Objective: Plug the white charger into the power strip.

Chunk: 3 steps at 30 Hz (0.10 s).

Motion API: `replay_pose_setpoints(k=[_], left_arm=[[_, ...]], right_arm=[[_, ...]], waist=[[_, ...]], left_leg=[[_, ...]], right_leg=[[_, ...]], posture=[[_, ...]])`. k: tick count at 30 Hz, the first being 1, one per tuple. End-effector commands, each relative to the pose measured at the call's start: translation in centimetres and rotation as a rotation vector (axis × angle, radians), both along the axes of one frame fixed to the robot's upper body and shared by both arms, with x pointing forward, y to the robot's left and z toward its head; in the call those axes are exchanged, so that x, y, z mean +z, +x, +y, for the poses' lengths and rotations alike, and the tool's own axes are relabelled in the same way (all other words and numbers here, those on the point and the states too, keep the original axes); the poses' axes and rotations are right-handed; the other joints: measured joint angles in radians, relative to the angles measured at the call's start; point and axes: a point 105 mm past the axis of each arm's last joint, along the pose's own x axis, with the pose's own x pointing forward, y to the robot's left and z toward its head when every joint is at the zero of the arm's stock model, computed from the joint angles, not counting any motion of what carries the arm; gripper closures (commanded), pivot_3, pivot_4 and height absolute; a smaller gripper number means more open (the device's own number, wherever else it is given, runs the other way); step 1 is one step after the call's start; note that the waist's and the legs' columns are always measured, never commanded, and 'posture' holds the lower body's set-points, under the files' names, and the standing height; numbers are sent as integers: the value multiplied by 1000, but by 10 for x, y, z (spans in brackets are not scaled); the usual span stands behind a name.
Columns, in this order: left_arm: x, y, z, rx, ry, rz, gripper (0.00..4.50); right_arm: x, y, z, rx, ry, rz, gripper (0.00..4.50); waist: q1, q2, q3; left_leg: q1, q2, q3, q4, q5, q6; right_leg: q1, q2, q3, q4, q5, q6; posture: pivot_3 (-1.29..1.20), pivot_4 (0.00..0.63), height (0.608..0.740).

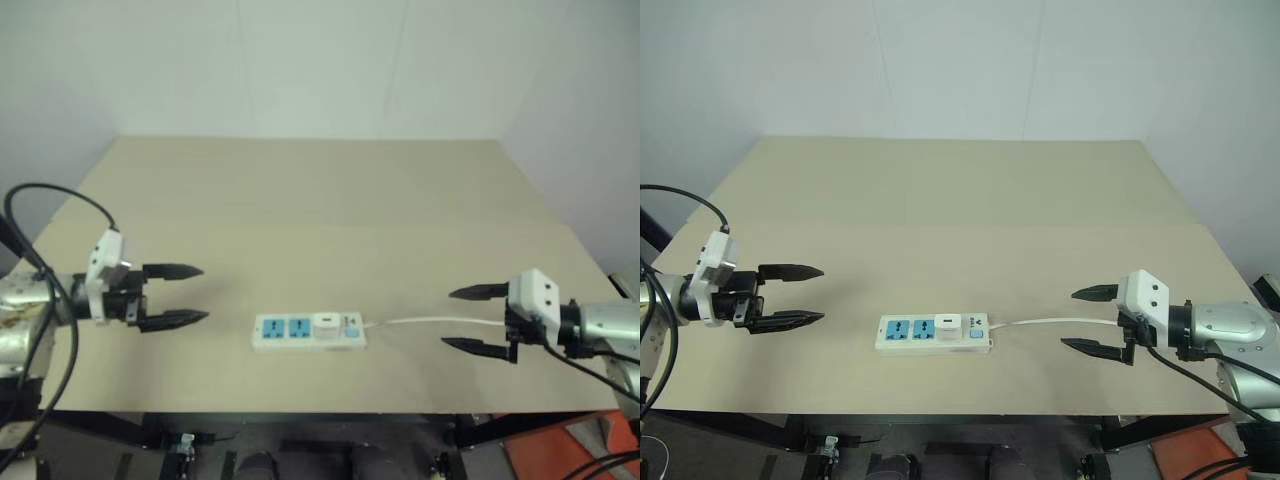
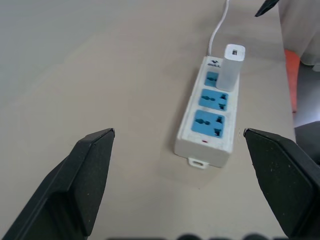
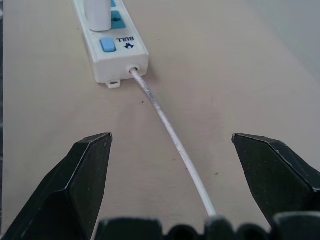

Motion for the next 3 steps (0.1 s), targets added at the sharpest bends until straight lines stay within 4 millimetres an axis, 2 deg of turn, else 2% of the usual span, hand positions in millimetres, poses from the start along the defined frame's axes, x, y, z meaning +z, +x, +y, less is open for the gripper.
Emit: replay_pose_setpoints(k=[1, 3], left_arm=[[16, -1, -5, -6, -21, -56, 0], [15, -2, -7, -13, -21, -49, 0]], right_arm=[[8, 0, 5, 22, 6, -36, 15], [7, 2, 6, 26, 2, -35, 15]], waist=[[-1, 0, 0], [-1, 0, 0]], left_leg=[[0, 0, 0, 0, 0, 0], [0, 0, 0, 0, 0, 0]], right_leg=[[0, 0, 0, 0, 0, 0], [0, 0, 0, 0, 0, 0]], posture=[[0, 150, 740], [0, 150, 740]])
